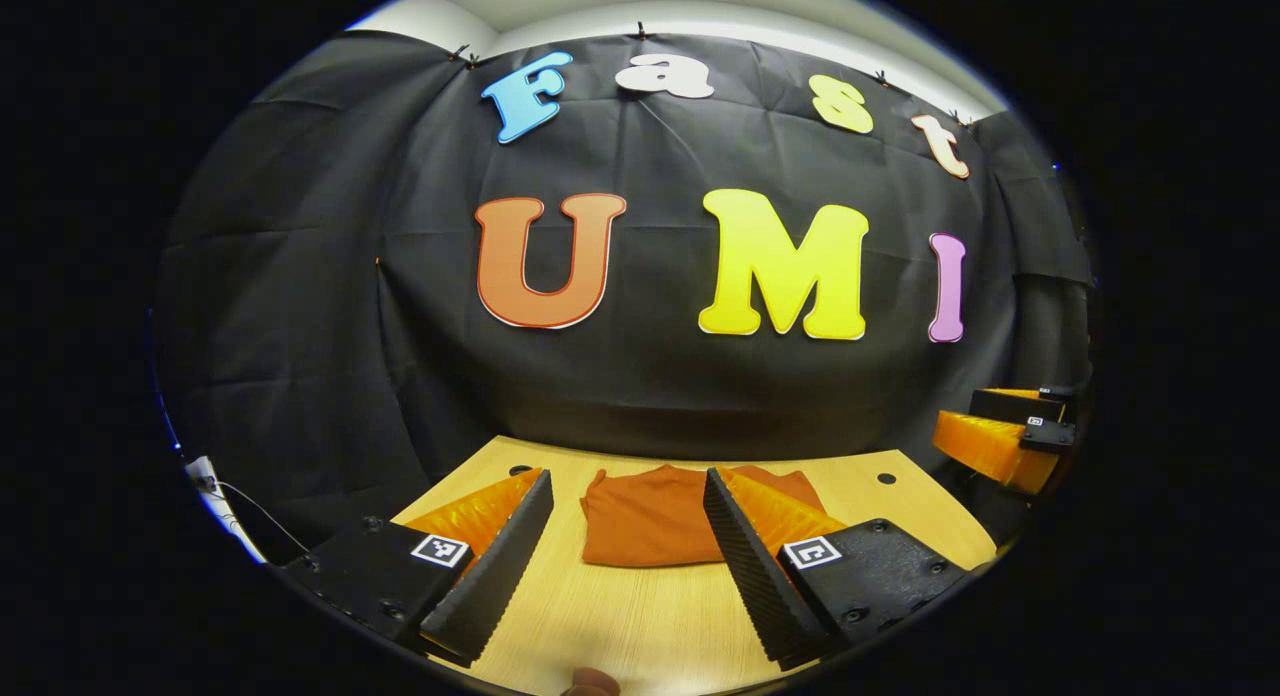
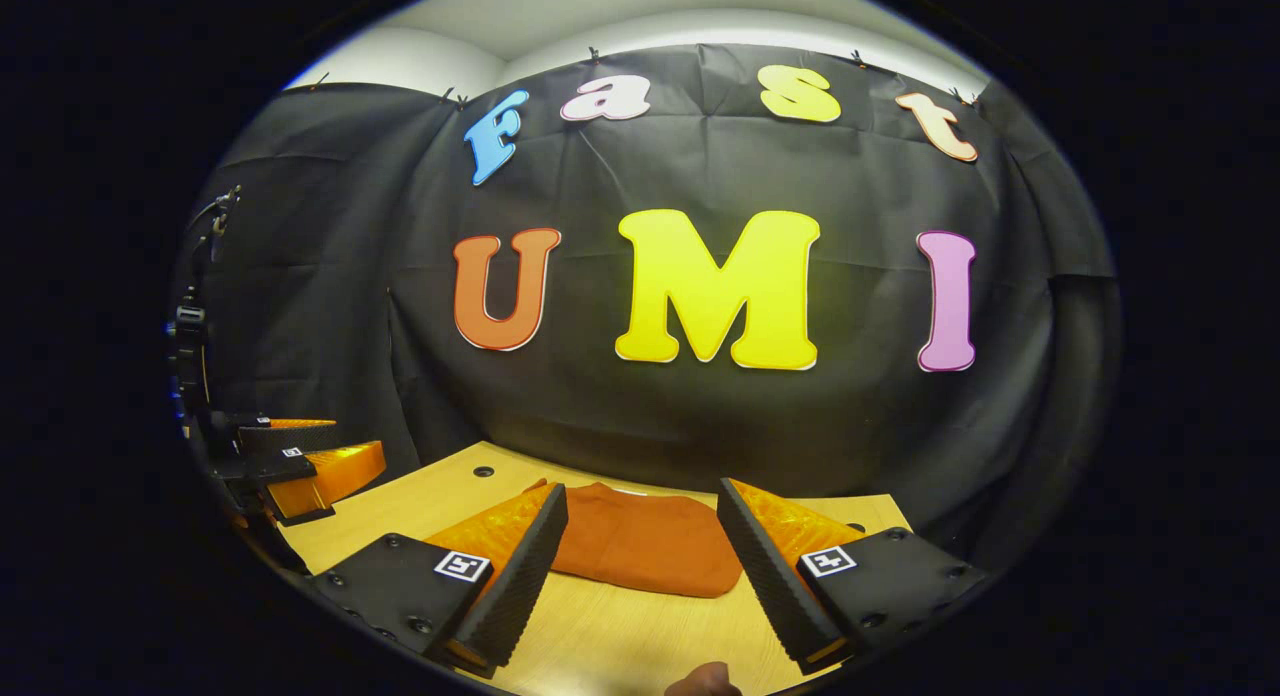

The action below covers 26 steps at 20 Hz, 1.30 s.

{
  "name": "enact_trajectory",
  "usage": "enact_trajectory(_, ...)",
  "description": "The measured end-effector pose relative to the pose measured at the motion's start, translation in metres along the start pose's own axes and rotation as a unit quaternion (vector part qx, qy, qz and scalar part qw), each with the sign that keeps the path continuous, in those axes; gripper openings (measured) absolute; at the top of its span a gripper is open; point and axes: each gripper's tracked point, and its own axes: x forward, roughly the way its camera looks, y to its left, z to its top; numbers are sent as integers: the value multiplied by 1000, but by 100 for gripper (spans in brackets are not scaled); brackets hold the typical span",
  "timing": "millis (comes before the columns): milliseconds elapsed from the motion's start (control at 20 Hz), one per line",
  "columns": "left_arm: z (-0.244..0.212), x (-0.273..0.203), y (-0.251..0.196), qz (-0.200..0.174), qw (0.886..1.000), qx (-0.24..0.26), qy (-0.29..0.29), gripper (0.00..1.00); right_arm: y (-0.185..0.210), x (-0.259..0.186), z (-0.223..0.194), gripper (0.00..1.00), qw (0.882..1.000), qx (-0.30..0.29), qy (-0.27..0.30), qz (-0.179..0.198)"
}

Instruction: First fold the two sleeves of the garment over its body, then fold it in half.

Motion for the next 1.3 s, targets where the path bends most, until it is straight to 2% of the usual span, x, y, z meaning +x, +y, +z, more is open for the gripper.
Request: enact_trajectory(1300, -6, 0, -1, -30, 999, 33, -4, 98, 12, 2, -16, 96, 1000, 4, 21, 5)
